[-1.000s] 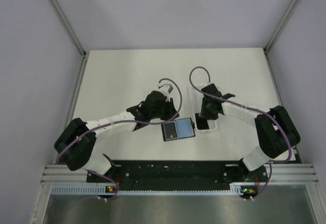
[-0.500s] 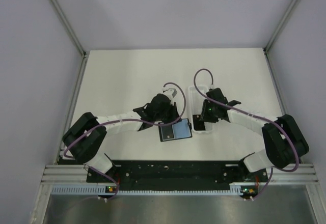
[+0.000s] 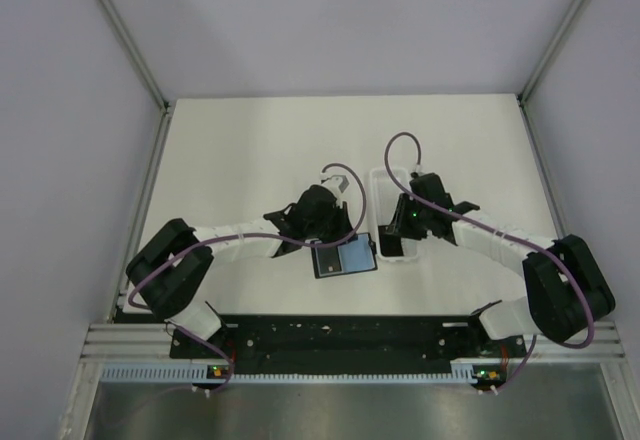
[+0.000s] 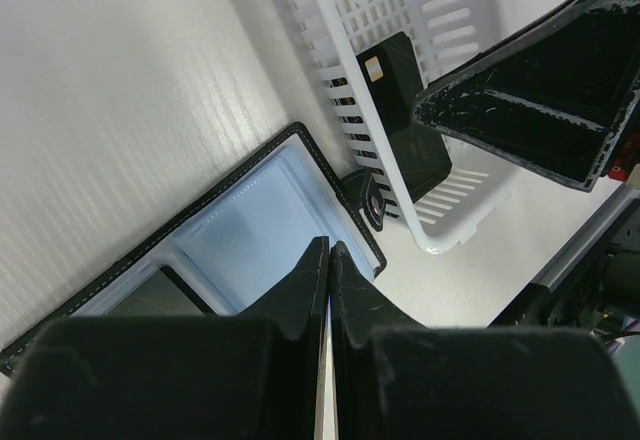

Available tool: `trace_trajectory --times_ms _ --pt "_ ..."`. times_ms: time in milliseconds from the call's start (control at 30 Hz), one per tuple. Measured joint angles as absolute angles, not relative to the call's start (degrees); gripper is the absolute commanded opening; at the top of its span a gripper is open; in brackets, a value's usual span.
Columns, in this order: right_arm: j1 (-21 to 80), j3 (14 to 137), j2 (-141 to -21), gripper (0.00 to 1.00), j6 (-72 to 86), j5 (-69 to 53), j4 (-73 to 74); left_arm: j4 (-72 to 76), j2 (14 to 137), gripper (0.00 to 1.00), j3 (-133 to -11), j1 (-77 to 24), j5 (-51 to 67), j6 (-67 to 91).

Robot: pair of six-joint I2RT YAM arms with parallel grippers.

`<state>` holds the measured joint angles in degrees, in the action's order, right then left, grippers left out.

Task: Put the credit cards into the card holder
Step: Pick up the credit card from the storage box.

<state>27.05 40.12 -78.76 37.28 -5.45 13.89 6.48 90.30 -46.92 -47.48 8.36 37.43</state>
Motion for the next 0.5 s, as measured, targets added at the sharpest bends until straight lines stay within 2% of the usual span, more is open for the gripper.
trace_trajectory --times_ms 500 --pt "26.8 40.5 -79.6 0.3 36.6 0.1 16.5 6.5 91.0 0.02 -47.3 -47.7 8.4 37.5"
